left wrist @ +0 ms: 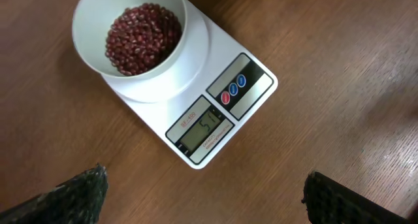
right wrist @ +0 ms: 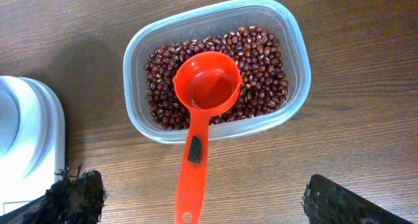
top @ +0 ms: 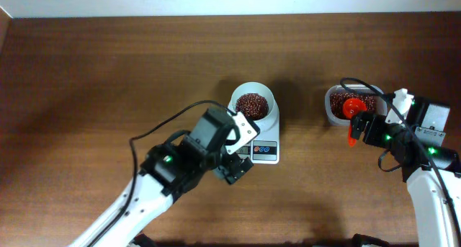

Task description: Scoop item into bowl and weigh 50g on scale

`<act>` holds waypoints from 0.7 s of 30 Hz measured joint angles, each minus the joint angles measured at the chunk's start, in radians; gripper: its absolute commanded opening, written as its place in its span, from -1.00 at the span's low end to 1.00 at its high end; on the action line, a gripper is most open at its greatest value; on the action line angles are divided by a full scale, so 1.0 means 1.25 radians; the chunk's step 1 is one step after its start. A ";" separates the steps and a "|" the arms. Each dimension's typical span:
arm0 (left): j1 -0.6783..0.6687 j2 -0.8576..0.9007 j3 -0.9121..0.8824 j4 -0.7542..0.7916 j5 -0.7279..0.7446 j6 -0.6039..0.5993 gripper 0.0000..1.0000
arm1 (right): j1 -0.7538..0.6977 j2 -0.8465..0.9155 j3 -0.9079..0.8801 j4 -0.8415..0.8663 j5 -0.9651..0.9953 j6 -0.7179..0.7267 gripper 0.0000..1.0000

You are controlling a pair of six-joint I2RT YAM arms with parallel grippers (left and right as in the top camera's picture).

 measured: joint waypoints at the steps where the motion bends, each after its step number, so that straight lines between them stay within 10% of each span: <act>1: 0.009 -0.017 -0.008 0.001 -0.002 -0.002 0.98 | 0.000 0.000 0.000 0.000 0.000 0.000 0.98; 13: 0.368 -0.655 -0.448 0.353 0.061 -0.175 0.98 | 0.000 -0.026 0.000 -0.003 0.001 0.000 0.98; 21: 0.520 -0.884 -0.713 0.654 0.070 -0.215 0.98 | 0.000 -0.350 0.006 0.179 0.067 0.000 0.98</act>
